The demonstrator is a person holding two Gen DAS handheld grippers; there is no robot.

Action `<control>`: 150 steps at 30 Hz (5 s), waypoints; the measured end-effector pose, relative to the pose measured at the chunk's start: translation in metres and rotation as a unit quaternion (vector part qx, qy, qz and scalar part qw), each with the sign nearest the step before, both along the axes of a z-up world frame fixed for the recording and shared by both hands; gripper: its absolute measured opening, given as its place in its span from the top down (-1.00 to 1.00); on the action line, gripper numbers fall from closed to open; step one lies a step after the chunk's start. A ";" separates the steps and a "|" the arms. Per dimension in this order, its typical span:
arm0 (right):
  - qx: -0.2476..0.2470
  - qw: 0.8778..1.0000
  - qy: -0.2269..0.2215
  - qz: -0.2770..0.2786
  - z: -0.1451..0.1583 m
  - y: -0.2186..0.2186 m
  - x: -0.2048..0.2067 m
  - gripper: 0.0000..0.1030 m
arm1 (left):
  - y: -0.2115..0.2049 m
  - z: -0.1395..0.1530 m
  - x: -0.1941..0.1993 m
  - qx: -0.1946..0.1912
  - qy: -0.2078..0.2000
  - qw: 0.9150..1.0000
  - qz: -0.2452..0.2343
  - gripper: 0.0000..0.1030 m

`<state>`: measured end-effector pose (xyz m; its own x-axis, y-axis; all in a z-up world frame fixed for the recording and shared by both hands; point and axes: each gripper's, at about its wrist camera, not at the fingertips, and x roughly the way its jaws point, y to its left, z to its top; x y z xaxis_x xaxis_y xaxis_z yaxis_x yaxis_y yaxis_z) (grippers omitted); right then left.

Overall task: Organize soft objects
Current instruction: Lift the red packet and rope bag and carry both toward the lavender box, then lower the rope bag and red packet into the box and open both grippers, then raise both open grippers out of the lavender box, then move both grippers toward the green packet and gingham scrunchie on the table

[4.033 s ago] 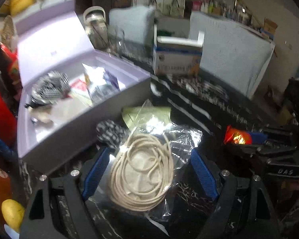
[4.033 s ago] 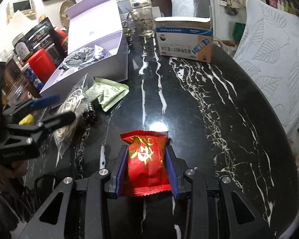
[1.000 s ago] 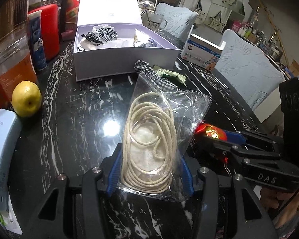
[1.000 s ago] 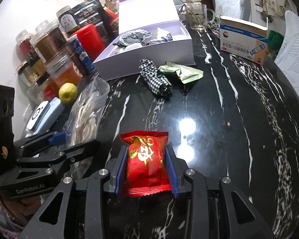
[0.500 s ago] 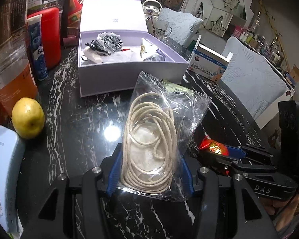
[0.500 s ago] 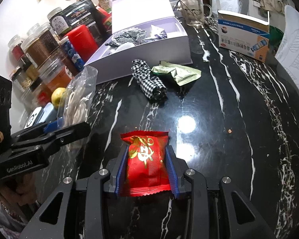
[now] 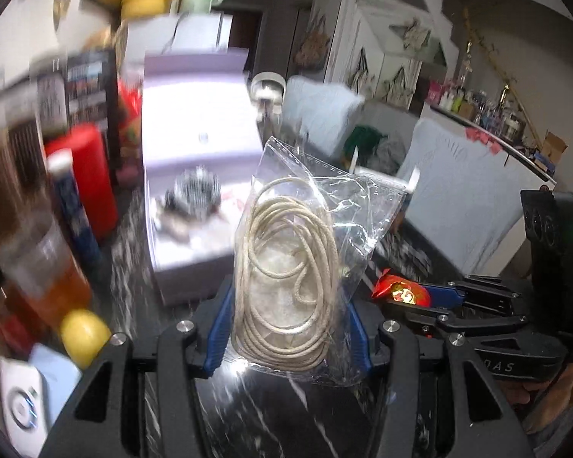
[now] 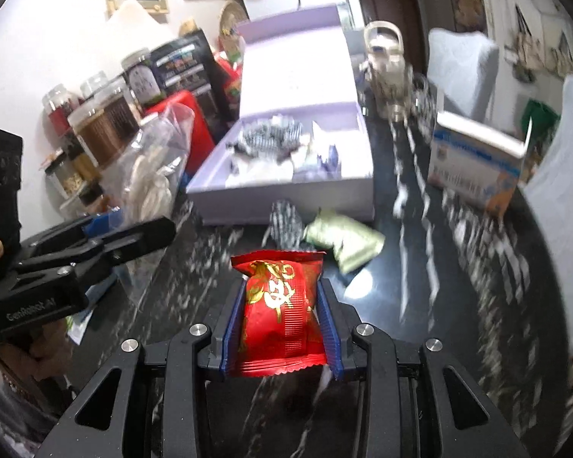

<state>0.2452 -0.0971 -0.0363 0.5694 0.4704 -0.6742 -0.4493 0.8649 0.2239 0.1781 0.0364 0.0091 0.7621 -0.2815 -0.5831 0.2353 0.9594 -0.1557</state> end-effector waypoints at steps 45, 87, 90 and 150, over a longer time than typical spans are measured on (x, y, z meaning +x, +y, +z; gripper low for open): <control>0.012 0.995 -0.099 -0.004 0.089 0.054 0.183 0.30 | 0.031 0.040 0.184 0.071 -0.015 0.993 0.098 0.00; -0.081 0.994 0.061 -0.030 -0.034 0.070 0.259 0.30 | 0.001 -0.073 0.245 0.189 0.115 0.969 0.105 -0.05; -0.077 0.994 0.066 -0.030 -0.035 0.068 0.259 0.29 | 0.004 -0.071 0.246 0.178 0.120 0.971 0.105 -0.05; 0.019 0.985 -0.174 -0.003 0.127 0.028 0.066 -0.21 | 0.015 0.082 0.077 0.089 -0.054 0.989 0.106 -0.46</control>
